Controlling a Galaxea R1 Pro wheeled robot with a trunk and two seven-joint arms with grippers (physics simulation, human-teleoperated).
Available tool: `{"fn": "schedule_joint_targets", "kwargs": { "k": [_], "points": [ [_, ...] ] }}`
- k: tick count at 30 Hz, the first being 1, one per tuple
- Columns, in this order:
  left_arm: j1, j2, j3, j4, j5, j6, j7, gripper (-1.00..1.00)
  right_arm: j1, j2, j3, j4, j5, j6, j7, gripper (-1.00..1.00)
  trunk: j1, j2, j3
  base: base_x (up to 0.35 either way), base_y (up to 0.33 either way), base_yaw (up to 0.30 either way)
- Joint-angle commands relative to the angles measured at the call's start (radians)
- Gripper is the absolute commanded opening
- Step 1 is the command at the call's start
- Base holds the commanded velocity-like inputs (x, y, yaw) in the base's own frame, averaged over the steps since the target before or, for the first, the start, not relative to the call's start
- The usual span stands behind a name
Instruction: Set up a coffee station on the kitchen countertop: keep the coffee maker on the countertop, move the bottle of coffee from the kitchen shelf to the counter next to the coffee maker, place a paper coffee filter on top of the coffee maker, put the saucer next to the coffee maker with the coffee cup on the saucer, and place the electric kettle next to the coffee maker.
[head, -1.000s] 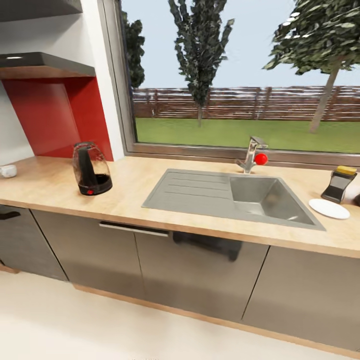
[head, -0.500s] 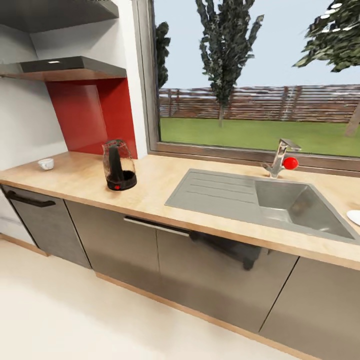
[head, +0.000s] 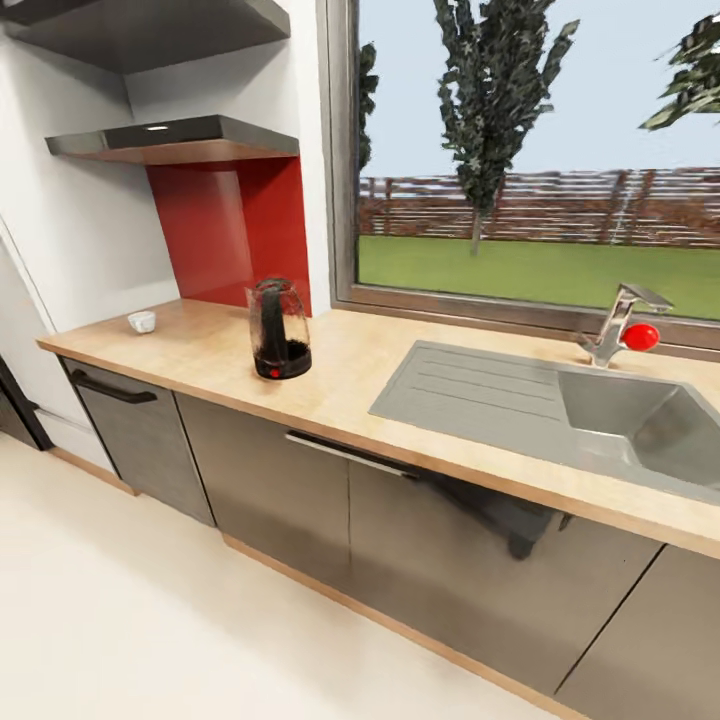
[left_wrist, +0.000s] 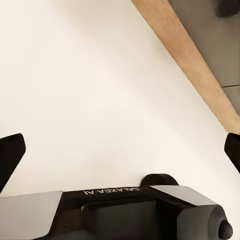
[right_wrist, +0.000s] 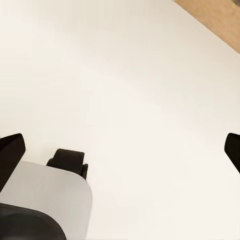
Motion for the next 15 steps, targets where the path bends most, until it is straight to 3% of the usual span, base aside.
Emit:
{"fn": "schedule_joint_targets", "kwargs": {
  "k": [1, 6, 15],
  "points": [
    [-0.001, 0.0, -0.008, 0.001, 0.005, -0.007, -0.001, 1.0, 0.0, 0.0, 0.002, 0.001, 0.002, -0.003, 0.001, 1.0, 0.0, 0.0, -0.001, 0.184, 0.182, 0.121],
    [-0.001, 0.0, -0.008, 0.001, 0.004, -0.008, -0.001, 1.0, 0.0, 0.0, 0.002, 0.001, 0.002, -0.003, 0.001, 1.0, 0.0, 0.0, -0.001, 0.112, 0.111, 0.195],
    [-0.002, 0.0, -0.008, 0.0, 0.005, -0.008, -0.001, 1.0, 0.0, 0.0, 0.002, 0.001, 0.002, -0.003, 0.001, 1.0, 0.0, 0.0, -0.001, 0.012, 0.012, 0.264]
  ]
}}
